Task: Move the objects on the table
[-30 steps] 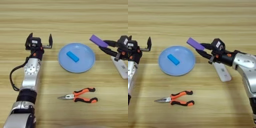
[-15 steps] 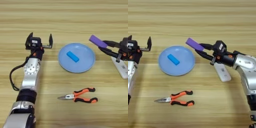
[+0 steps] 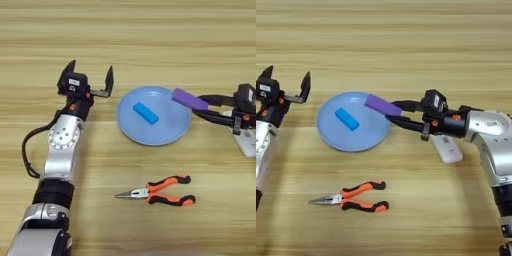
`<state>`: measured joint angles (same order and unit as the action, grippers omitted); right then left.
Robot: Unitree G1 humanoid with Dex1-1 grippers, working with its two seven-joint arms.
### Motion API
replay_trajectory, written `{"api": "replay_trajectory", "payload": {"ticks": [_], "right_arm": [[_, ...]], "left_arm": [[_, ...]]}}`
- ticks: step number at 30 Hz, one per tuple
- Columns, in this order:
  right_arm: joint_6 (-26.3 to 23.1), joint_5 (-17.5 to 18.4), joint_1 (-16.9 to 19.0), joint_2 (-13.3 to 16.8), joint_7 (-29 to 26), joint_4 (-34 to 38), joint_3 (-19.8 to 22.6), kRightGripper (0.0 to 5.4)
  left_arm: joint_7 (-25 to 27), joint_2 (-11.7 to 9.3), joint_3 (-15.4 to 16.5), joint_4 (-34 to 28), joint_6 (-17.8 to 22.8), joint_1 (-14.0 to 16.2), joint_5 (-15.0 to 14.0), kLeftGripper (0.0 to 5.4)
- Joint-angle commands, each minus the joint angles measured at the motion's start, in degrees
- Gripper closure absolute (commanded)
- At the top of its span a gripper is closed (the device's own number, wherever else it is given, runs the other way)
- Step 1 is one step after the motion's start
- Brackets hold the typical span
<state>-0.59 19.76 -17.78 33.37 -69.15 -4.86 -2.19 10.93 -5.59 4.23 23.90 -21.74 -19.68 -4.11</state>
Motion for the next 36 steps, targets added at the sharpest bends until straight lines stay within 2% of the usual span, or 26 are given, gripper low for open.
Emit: {"api": "replay_trajectory", "payload": {"ticks": [1,4,8,11,15,20,23,30,36], "right_arm": [[-0.3,-0.6,-1.2,1.7,-1.5,0.1,-0.9,3.98],[-0.3,-0.9,-1.2,2.1,-2.0,0.2,-1.4,3.98],[-0.5,-1.0,-1.4,2.5,-2.6,0.4,-1.7,3.98],[-0.9,-1.2,-1.6,3.1,-2.9,0.8,-2.1,3.98],[-1.6,-1.3,-1.7,3.8,-3.4,1.9,-2.8,3.98],[-2.3,-1.4,-1.7,4.7,-3.7,3.0,-3.4,3.98],[-2.5,-1.6,-1.8,5.1,-3.9,3.2,-3.7,3.98],[-3.1,-1.7,-2.0,5.7,-4.6,4.4,-4.4,3.98],[-3.6,-1.8,-1.9,6.0,-4.9,5.4,-5.1,3.98]], "left_arm": [[2.5,-0.9,-0.6,-1.8,-0.6,0.4,-0.9,0.00],[5.2,-1.5,-1.3,-3.3,-0.7,1.0,-1.8,0.00],[9.9,-1.9,-1.5,-5.2,0.3,1.4,-4.9,0.00],[13.2,-2.6,-2.1,-5.7,0.4,1.6,-6.2,0.00],[20.7,-3.5,-4.1,-7.2,1.4,3.0,-9.5,0.00],[28.1,-4.9,-6.0,-8.9,2.4,4.0,-12.0,0.00],[33.1,-6.4,-6.9,-10.3,4.1,4.5,-14.1,0.00],[41.3,-8.9,-8.8,-12.9,6.8,5.2,-16.3,0.00],[49.9,-11.6,-10.6,-18.1,12.1,6.7,-20.9,0.00]]}}
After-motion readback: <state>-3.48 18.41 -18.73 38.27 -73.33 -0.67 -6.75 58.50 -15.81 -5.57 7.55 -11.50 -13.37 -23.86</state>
